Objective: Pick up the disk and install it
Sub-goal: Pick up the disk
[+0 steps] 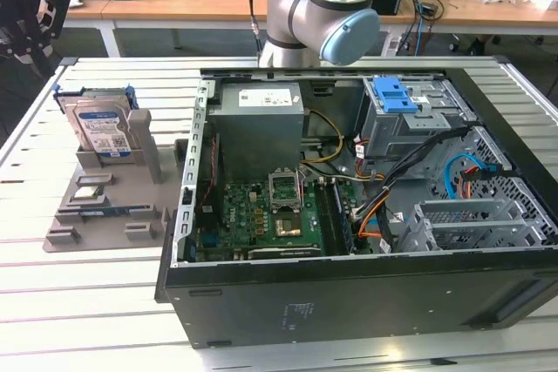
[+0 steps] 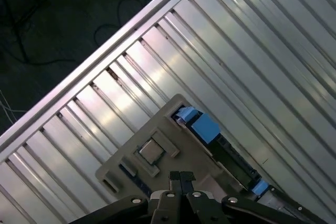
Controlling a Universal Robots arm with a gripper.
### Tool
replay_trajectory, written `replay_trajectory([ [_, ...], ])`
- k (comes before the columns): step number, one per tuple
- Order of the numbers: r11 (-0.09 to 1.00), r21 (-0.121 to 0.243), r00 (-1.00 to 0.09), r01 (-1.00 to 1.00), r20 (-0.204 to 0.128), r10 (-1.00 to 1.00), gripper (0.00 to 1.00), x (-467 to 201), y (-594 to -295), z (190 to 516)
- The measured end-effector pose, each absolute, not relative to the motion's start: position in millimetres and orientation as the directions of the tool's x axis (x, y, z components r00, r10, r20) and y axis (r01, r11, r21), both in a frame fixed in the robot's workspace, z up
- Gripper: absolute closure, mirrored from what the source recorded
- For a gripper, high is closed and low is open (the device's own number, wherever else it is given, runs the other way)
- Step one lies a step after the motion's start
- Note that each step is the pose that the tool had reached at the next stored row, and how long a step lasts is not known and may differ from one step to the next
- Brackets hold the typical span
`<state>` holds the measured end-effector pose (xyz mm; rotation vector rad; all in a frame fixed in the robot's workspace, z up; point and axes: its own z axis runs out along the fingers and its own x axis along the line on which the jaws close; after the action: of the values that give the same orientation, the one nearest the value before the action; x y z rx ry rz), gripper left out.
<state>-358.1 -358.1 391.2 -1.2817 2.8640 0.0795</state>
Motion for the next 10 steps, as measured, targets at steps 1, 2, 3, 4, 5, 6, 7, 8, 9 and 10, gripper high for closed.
replay_trajectory([
  [1,0.657,0.045,-0.658,-0.753,-0.023,-0.753,0.90,-358.1,-358.1,391.2],
  [2,0.638,0.045,-0.640,-0.768,-0.023,-0.768,0.90,-358.1,-358.1,391.2],
  [3,0.626,0.045,-0.628,-0.778,-0.023,-0.778,0.90,-358.1,-358.0,391.2],
  [4,0.609,0.045,-0.610,-0.792,-0.023,-0.792,0.90,-358.1,-358.1,391.2],
  [5,0.589,0.045,-0.590,-0.807,-0.023,-0.807,0.90,-358.1,-358.0,391.2],
  [6,0.575,0.045,-0.577,-0.817,-0.023,-0.817,0.90,-358.1,-358.0,391.2],
  [7,0.563,0.045,-0.564,-0.826,-0.023,-0.826,0.90,-358.1,-358.1,391.2],
  [8,0.554,0.045,-0.556,-0.831,-0.023,-0.831,0.90,-358.1,-358.1,391.2],
  [9,0.546,0.045,-0.547,-0.837,-0.023,-0.837,0.90,-358.1,-358.1,391.2],
  [10,0.539,0.045,-0.540,-0.841,-0.023,-0.841,0.90,-358.1,-358.1,391.2],
])
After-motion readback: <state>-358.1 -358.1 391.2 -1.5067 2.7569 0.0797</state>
